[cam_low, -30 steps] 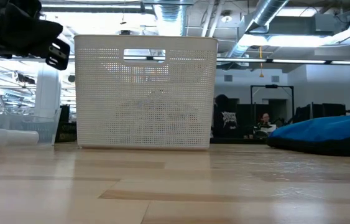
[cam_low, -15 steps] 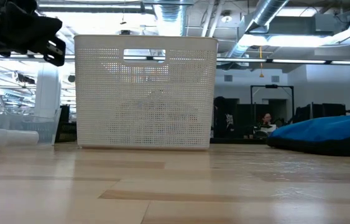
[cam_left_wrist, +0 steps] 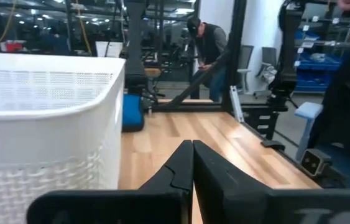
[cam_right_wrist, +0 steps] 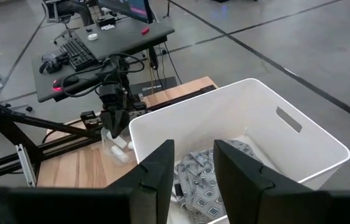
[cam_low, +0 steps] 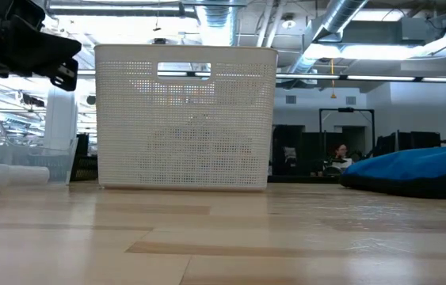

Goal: Pick & Place Medicine items
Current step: Return to Home Position

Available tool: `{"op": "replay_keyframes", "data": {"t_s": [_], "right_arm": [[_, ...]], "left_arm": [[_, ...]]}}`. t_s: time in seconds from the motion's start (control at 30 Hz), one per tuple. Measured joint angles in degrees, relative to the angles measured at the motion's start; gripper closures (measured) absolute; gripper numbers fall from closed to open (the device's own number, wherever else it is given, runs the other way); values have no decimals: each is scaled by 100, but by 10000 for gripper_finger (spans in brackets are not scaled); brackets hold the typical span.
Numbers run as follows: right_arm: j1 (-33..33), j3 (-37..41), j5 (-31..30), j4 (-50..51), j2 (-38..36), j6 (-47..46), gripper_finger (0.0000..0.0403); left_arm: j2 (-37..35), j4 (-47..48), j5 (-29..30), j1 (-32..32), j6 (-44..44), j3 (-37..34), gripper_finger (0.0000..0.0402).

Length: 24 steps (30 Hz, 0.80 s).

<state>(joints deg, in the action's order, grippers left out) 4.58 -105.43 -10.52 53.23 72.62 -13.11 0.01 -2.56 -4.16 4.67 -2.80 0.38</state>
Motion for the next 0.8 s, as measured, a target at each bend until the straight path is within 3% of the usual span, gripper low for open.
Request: {"op": "replay_keyframes", "data": {"t_s": [0.3, 0.8], "right_arm": [[0, 0, 2, 33, 0, 90, 294], [-5, 0, 505, -299, 0, 596, 294]], "left_arm": [[0, 77, 726, 0, 270, 0, 401], [46, -22, 699, 2, -86, 0, 398]]}}
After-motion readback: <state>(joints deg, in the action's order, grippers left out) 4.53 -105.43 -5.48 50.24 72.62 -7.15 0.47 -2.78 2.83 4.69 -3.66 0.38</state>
